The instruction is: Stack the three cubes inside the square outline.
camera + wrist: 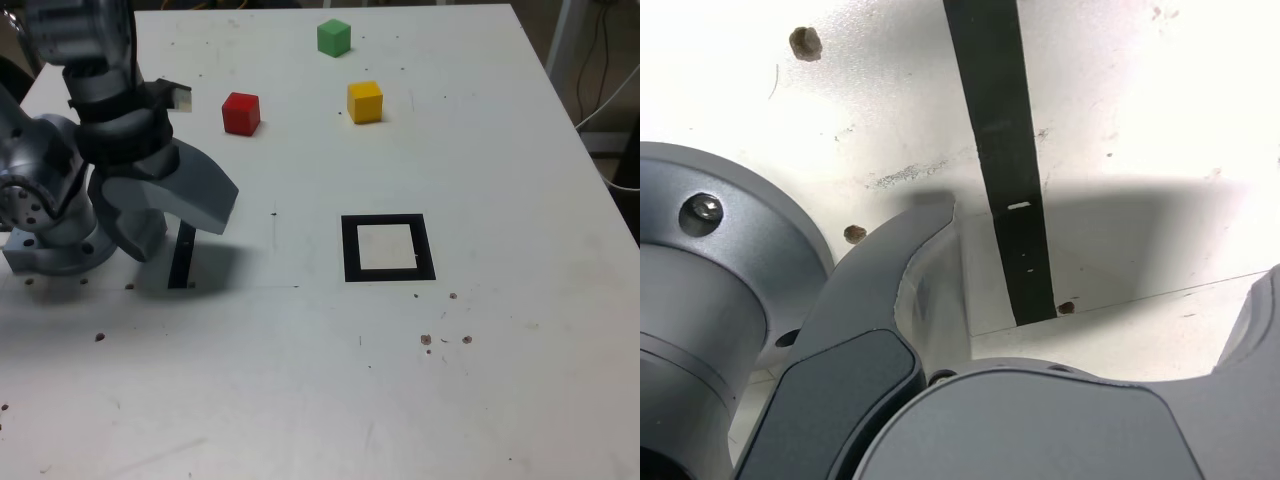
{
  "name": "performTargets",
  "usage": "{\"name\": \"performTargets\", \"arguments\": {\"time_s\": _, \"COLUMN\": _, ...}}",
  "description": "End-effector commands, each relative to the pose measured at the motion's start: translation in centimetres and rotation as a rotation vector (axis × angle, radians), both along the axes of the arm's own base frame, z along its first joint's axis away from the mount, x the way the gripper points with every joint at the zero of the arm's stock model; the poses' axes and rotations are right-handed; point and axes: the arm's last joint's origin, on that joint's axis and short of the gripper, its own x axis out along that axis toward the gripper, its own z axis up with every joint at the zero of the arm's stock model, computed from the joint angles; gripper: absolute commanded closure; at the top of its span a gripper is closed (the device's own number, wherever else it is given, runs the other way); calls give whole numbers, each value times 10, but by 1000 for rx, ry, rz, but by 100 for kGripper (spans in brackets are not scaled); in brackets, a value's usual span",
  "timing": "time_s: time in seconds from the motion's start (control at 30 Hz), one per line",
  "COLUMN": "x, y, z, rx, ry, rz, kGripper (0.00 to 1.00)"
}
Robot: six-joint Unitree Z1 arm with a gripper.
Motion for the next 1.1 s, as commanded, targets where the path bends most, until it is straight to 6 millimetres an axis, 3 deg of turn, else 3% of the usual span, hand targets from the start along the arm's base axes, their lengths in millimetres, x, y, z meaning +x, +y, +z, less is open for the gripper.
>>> {"name": "performTargets", "arguments": {"time_s": 0.0, "x": 2, "y": 1, "z": 1, "rx": 12, "ry": -12, "rz": 1, "kGripper": 1}}
{"name": "performTargets", "arguments": {"time_s": 0.5, "x": -1, "y": 2, "z": 3, "rx": 31, "ry": 12, "rz": 2, "kGripper": 1}}
{"name": "performTargets", "arguments": {"time_s": 0.83, "x": -5, "y": 4, "z": 24, "rx": 84, "ry": 98, "rz": 0, "kGripper": 1}}
{"name": "performTargets", "arguments": {"time_s": 1.07, "x": -13, "y": 4, "z": 33, "rx": 80, "ry": 57, "rz": 0, "kGripper": 1}}
